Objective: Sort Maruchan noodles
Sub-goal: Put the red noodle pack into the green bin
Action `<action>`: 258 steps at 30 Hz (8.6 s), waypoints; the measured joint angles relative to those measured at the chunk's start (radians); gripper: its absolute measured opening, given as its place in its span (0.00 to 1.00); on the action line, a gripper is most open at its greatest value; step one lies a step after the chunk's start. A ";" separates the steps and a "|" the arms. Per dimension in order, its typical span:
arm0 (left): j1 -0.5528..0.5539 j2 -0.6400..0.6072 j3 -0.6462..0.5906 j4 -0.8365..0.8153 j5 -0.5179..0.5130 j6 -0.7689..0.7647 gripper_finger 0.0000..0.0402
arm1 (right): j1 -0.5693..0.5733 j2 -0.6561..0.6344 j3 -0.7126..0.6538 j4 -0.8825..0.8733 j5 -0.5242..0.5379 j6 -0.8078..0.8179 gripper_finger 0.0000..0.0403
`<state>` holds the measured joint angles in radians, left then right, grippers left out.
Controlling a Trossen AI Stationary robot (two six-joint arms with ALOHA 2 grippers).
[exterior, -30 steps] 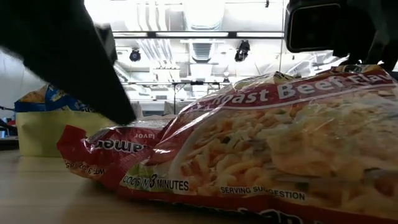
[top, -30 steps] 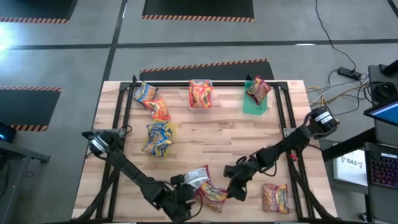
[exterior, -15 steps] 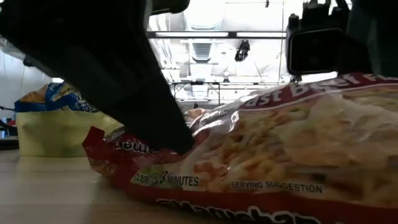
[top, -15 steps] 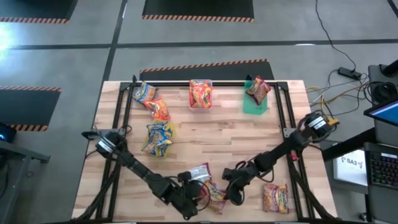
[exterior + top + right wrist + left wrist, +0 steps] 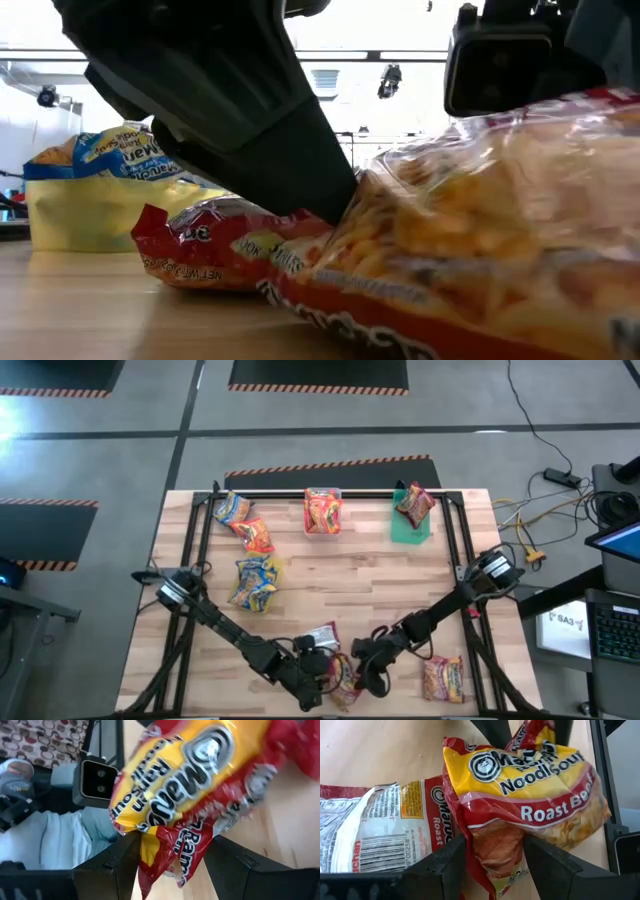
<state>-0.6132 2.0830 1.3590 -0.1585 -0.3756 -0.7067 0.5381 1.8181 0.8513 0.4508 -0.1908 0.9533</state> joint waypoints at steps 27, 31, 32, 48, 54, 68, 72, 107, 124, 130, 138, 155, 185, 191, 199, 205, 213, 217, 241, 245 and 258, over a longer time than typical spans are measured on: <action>0.077 0.000 -0.002 0.084 -0.001 0.128 0.45 | -0.024 -0.006 0.032 -0.063 -0.003 -0.144 0.39; 0.088 -0.002 -0.002 0.082 -0.004 0.163 0.45 | -0.039 -0.018 0.032 -0.088 -0.019 -0.144 0.39; 0.090 -0.004 -0.002 0.081 -0.004 0.176 0.45 | -0.043 -0.024 0.031 -0.093 -0.027 -0.146 0.39; 0.241 -0.077 -0.002 0.053 -0.004 0.398 0.45 | -0.161 -0.233 0.030 -0.453 -0.011 -0.269 0.38; 0.333 -0.096 -0.002 0.053 -0.009 0.487 0.45 | -0.259 -0.334 0.030 -0.642 0.002 -0.358 0.38; 0.587 -0.090 0.002 0.249 0.002 0.565 0.45 | -0.520 -0.480 0.021 -0.852 0.127 -0.464 0.38; 0.628 -0.078 0.002 0.275 0.019 0.599 0.45 | -0.590 -0.476 0.020 -0.865 0.118 -0.502 0.38; 0.752 0.038 0.000 0.308 -0.027 0.578 0.45 | -0.833 -0.393 0.012 -0.972 0.111 -0.585 0.38; 0.748 0.022 0.001 0.145 0.044 0.588 0.45 | -0.882 -0.511 0.012 -1.033 0.218 -0.555 0.39; 0.745 0.024 0.001 0.147 0.098 0.645 0.45 | -0.956 -0.460 0.012 -1.002 0.212 -0.601 0.39; 0.753 0.024 0.001 0.159 0.098 0.683 0.45 | -0.983 -0.370 0.012 -0.929 0.085 -0.613 0.39; 0.816 0.003 0.000 0.169 0.061 0.678 0.45 | -0.878 -0.456 0.012 -0.997 -0.031 -0.544 0.39; 0.757 -0.026 -0.039 0.110 0.124 0.698 0.45 | -0.879 -0.463 -0.092 -1.007 0.097 -0.500 0.56; 0.765 -0.025 -0.085 0.133 0.124 0.680 0.45 | -0.879 -0.469 -0.153 -0.900 0.097 -0.491 0.56; 0.789 -0.011 -0.110 0.168 0.124 0.665 0.45 | -0.890 -0.513 -0.185 -0.775 0.097 -0.489 0.56; 0.792 -0.004 -0.111 0.171 0.124 0.664 0.45 | -0.935 -0.551 -0.269 -0.635 0.089 -0.426 0.56; 0.792 -0.009 -0.110 0.172 0.120 0.681 0.43 | -0.964 -0.564 -0.381 -0.384 0.067 -0.315 0.56; 0.791 -0.024 -0.091 0.169 0.113 0.694 0.40 | -0.964 -0.563 -0.383 -0.347 0.075 -0.302 0.56; 0.838 -0.032 -0.078 0.248 0.084 0.746 0.35 | -0.963 -0.553 -0.418 -0.275 0.251 -0.094 0.56; 0.839 -0.027 -0.078 0.256 0.109 0.730 0.33 | -0.947 -0.553 -0.419 -0.278 0.255 -0.071 0.56; 0.815 -0.005 -0.078 0.249 0.245 0.705 0.27 | -0.871 -0.547 -0.455 -0.316 0.275 0.031 0.56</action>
<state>0.2020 2.0781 1.2808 0.0907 -0.1308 -0.0013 -0.3325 1.2713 0.3962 0.1344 0.0843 0.9844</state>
